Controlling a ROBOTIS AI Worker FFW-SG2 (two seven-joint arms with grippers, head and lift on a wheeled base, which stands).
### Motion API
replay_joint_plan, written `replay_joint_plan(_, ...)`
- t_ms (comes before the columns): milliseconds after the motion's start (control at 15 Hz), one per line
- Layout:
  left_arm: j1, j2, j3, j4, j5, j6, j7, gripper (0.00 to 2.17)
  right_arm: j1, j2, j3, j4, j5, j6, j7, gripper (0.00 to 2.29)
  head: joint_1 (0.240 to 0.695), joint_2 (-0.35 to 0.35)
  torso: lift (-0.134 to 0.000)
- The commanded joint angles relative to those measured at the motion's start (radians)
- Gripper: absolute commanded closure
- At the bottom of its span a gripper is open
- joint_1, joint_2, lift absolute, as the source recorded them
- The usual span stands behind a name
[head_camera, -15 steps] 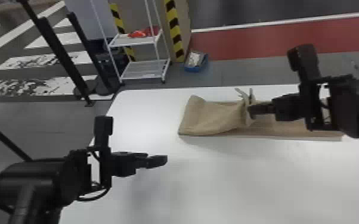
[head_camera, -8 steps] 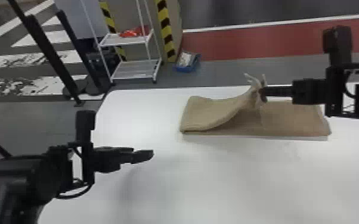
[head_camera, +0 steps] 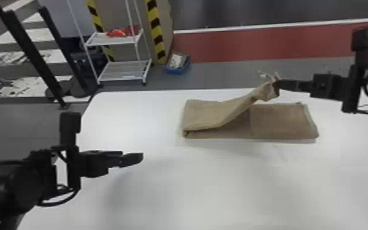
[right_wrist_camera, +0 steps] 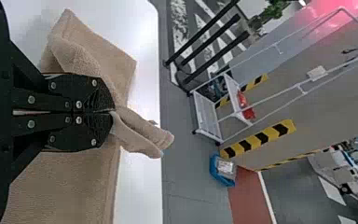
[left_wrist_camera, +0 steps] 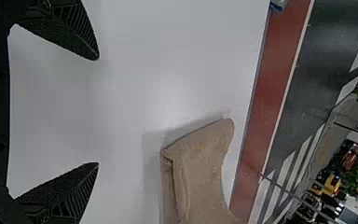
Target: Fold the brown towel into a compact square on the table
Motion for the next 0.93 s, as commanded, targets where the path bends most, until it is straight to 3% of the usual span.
replay_joint_plan(0, -0.003, -0.001, -0.004, 0.006, -0.001, 0.000, 0.001, 0.08, -0.020, 0.001, -0.072, -0.052, 0.012, 0.066, 0.035, 1.65, 0.695, 0.148, -0.128)
replay_joint_plan(333, -0.009, -0.010, -0.030, 0.016, -0.009, 0.000, 0.001, 0.08, 0.061, 0.001, -0.095, -0.083, 0.027, 0.109, 0.051, 1.61, 0.695, 0.112, -0.128)
replay_joint_plan(400, -0.007, -0.012, -0.038, 0.016, -0.011, 0.000, 0.001, 0.08, 0.058, 0.001, -0.095, -0.054, 0.050, 0.109, 0.046, 1.11, 0.695, 0.109, -0.128)
replay_joint_plan(467, -0.003, -0.013, -0.043, 0.015, -0.015, 0.000, -0.001, 0.08, 0.057, 0.001, -0.101, -0.026, 0.068, 0.106, 0.034, 0.11, 0.695, 0.104, -0.128)
replay_joint_plan(533, 0.004, -0.013, -0.044, 0.015, -0.015, 0.000, -0.002, 0.08, 0.058, 0.001, -0.115, -0.026, 0.073, 0.109, 0.031, 0.00, 0.695, 0.099, -0.128)
replay_joint_plan(867, 0.011, -0.015, -0.044, 0.015, -0.017, 0.000, -0.002, 0.08, 0.066, 0.001, -0.121, -0.029, 0.162, 0.195, 0.034, 0.04, 0.695, 0.070, -0.128)
